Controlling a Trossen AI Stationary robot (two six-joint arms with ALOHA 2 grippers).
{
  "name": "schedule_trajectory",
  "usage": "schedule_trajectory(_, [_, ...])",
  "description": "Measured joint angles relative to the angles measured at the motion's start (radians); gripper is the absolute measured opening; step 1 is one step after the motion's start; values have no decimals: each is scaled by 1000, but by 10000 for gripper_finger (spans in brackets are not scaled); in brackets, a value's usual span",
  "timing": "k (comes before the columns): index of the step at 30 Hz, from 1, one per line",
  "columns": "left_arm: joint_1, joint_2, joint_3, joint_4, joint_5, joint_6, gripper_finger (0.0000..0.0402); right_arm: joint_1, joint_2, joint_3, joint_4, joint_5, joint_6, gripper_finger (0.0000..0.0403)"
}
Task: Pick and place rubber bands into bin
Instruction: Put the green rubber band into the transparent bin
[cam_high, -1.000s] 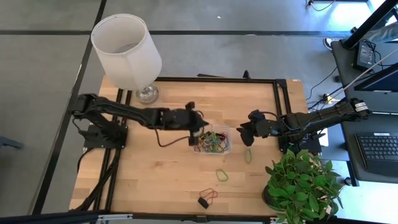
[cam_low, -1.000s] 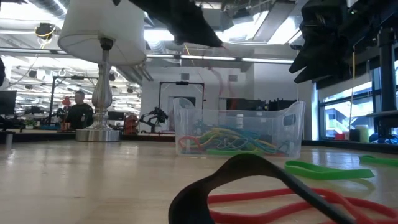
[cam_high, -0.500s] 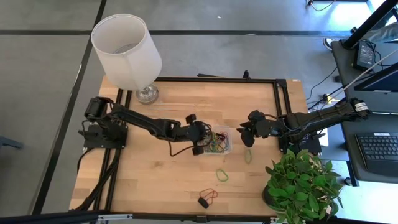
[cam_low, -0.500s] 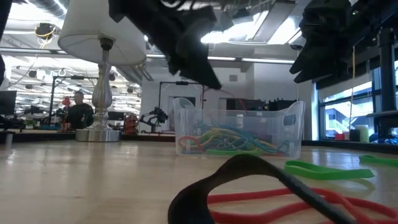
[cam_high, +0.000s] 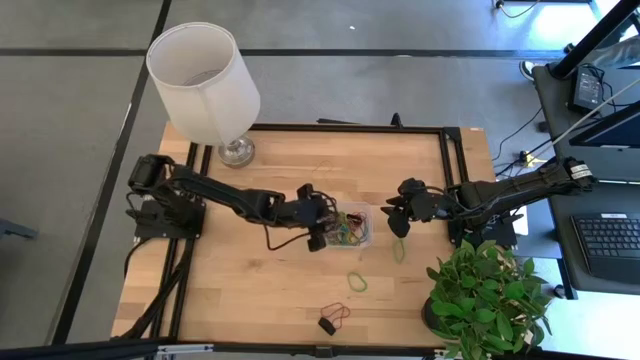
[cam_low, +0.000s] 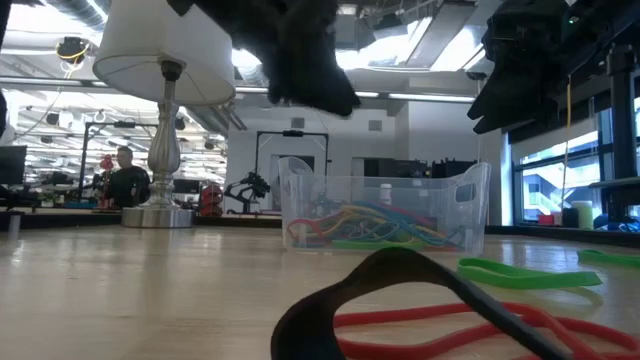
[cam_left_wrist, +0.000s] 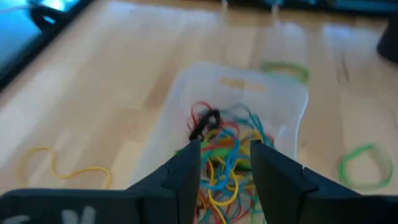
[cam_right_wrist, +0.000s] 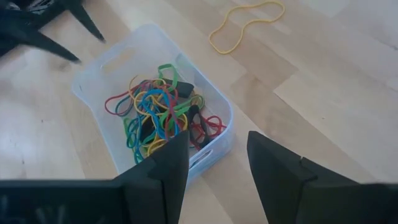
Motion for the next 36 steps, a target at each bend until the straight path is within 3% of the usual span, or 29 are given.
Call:
schedule_trajectory(4, [-8,-86,0,-56,-76,-9,131,0,0,0,-1,-2,15,165])
schedule_trajectory(8, [-26,-194,-19,-143,-96,93,88,7,2,0,-31,-2,91,148])
schedule_trajectory(12, [-44,-326,-125,-126,-138,103,14,41,21,18,-111,-5,174,82])
schedule_trajectory(16, [-52,-461,-258,-99,-158,72,2,70,70,61,-161,-4,225,11])
schedule_trajectory(21, [-76,-632,-419,-98,-165,11,2,70,199,152,-317,-46,372,6])
schedule_trajectory(26, [-96,-781,-533,-101,-163,-19,3,62,336,216,-514,-245,577,9])
schedule_trajectory(30, [-103,-867,-575,-101,-159,6,2,63,406,214,-507,-407,678,40])
schedule_trajectory(36, [-103,-935,-584,-114,-155,113,2,75,498,213,-470,-482,742,92])
